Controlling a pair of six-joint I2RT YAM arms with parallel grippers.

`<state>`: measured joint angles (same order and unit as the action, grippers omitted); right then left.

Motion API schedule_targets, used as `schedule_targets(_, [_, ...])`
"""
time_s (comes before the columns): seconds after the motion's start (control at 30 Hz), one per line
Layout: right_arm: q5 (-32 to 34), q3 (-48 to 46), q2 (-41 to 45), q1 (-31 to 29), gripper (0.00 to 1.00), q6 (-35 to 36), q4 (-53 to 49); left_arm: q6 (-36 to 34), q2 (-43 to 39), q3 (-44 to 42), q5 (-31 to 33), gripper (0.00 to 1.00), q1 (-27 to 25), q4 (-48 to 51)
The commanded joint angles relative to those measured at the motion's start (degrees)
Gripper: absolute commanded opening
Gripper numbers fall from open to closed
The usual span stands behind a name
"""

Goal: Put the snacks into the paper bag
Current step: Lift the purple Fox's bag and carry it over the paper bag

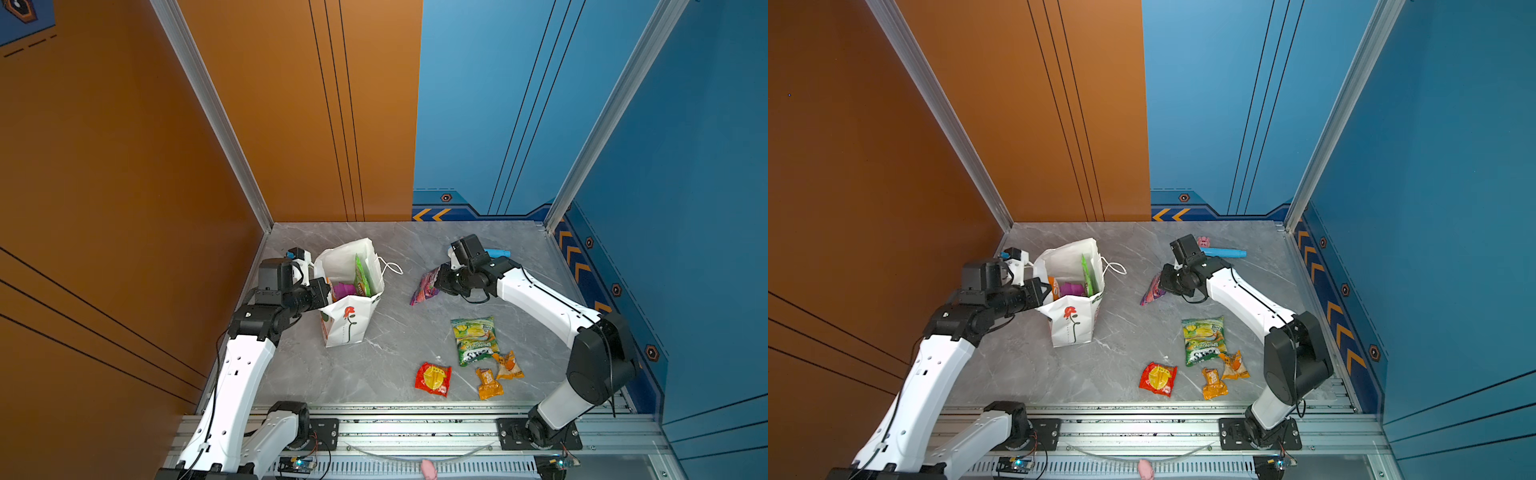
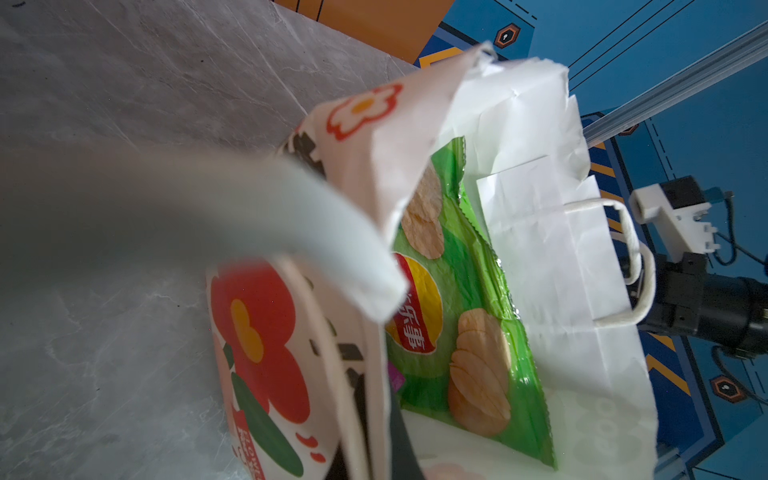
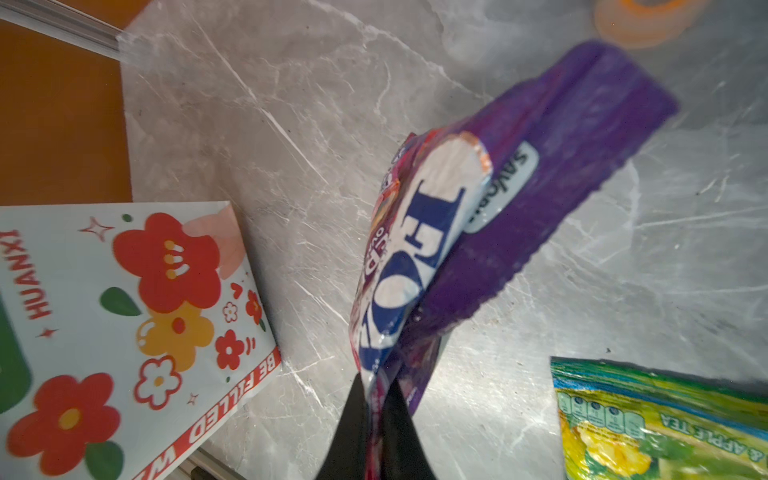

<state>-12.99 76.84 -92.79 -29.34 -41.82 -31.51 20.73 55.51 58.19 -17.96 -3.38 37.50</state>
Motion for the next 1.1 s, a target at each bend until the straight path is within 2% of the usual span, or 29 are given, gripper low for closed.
schedule_targets(0.0, [4.4, 4.9, 3.81, -1.04, 0.09, 1.57, -1.84, -1.61, -0.56, 1.57, 0.23, 0.0, 0.31, -2.25])
schedule_targets(0.23, [10.08, 15.08, 6.16, -3.97, 0.09, 7.21, -8.59, -1.57, -0.36, 1.66, -0.19, 0.0, 0.3, -2.28])
schedule_targets(0.53, [18.16, 34.55, 4.0, -10.32, 0.09, 16.24, -17.36, -1.57, -0.57, 1.66, -0.59, 0.0, 0.22, -2.34])
schedule_targets(0.6, [17.98, 37.66, 2.88, -10.38, 0.08, 16.96, -18.34, -1.57, -0.66, 1.66, -0.8, 0.0, 0.21, -2.36])
schedule_targets(1.07, [14.22, 55.52, -7.4, -22.1, 0.05, 22.37, -22.41, -1.64, -0.84, 1.75, -3.38, 0.0, -0.81, -2.86])
